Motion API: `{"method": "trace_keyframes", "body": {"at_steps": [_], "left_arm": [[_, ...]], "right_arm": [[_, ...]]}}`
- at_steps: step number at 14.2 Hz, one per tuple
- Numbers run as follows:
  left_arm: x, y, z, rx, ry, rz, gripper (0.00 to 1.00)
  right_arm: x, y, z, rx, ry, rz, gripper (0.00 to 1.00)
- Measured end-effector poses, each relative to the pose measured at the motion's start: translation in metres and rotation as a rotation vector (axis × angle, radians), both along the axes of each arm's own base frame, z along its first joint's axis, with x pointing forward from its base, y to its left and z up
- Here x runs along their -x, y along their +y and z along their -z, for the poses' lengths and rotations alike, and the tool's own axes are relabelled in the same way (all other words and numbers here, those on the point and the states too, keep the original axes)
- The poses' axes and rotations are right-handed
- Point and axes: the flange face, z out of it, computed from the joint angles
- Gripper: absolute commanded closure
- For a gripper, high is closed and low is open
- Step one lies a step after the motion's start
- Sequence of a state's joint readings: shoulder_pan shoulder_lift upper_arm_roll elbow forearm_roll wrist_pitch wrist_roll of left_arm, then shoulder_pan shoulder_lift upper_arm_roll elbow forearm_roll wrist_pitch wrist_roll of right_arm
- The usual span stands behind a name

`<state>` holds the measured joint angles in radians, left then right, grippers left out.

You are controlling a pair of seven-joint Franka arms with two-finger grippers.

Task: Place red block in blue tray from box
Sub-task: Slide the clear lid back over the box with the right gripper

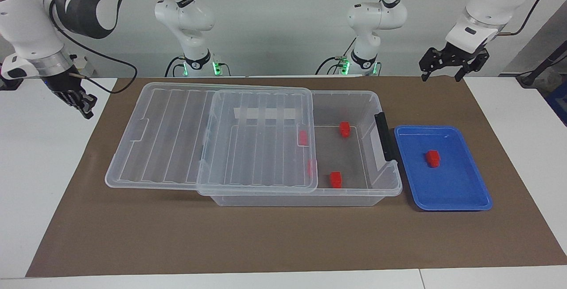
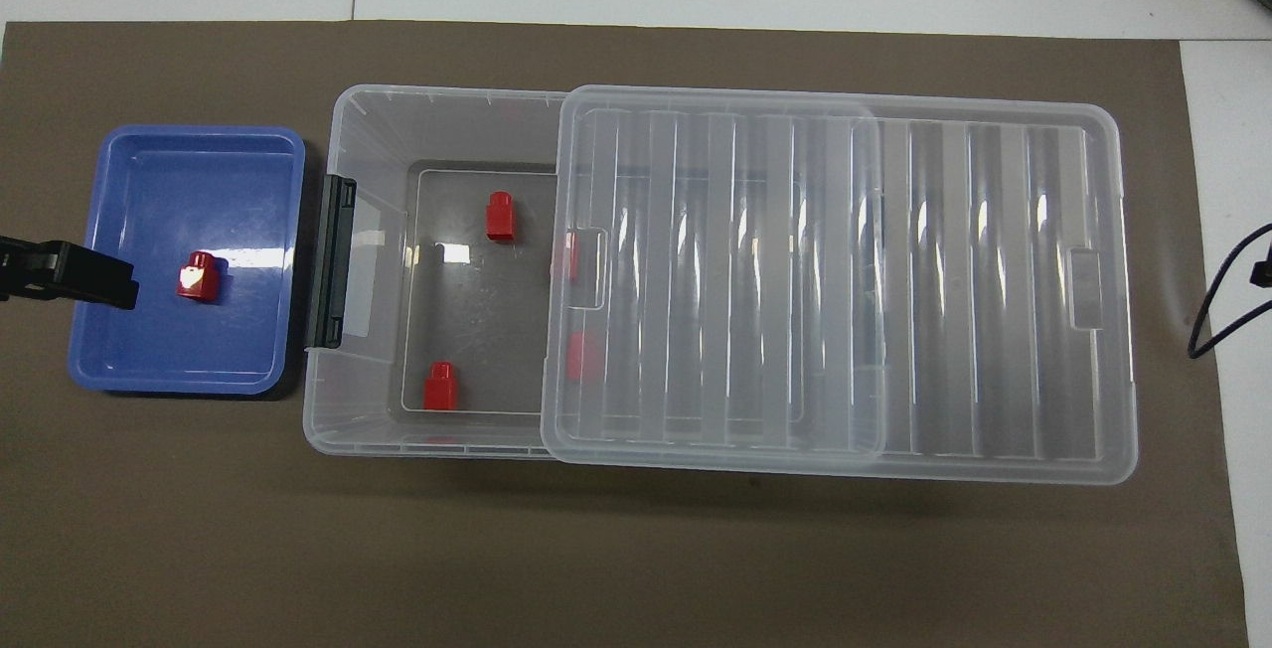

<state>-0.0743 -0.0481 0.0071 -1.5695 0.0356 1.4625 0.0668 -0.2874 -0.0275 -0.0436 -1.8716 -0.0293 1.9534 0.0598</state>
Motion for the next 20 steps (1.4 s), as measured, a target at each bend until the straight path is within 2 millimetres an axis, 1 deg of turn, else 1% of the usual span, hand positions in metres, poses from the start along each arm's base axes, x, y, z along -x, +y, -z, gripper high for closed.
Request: {"method": "trace_keyframes", "body": {"at_steps": [1, 3, 5, 6, 9, 12, 15, 20], "left_arm": [[0.001, 0.000, -0.002, 0.000, -0.003, -0.003, 0.00], [0.002, 0.000, -0.004, -0.001, -0.008, -0.026, 0.00], [0.002, 0.000, -0.004, -0.002, -0.010, -0.044, 0.00], [0.002, 0.001, -0.004, -0.002, -0.010, -0.049, 0.00], [0.001, 0.008, -0.001, -0.001, -0.014, -0.064, 0.00], [0.001, 0.009, 0.001, -0.001, -0.012, -0.066, 0.00], [0.002, 0.009, 0.004, -0.001, -0.007, -0.066, 0.00], [0.004, 0.009, 0.003, -0.001, -0.007, -0.066, 0.00]], "right_arm": [[0.002, -0.010, 0.009, 0.002, 0.001, -0.006, 1.00], [0.006, -0.021, 0.023, 0.000, 0.013, -0.003, 1.00], [0.007, -0.021, 0.033, -0.005, 0.027, -0.006, 1.00], [0.005, -0.016, 0.037, -0.007, 0.033, -0.015, 1.00], [-0.005, 0.015, 0.040, -0.008, 0.038, -0.073, 1.00], [-0.013, 0.048, 0.046, -0.010, 0.049, -0.134, 1.00], [-0.015, 0.065, 0.058, -0.012, 0.058, -0.165, 1.00], [-0.023, 0.110, 0.060, -0.071, 0.046, -0.215, 1.00]]}}
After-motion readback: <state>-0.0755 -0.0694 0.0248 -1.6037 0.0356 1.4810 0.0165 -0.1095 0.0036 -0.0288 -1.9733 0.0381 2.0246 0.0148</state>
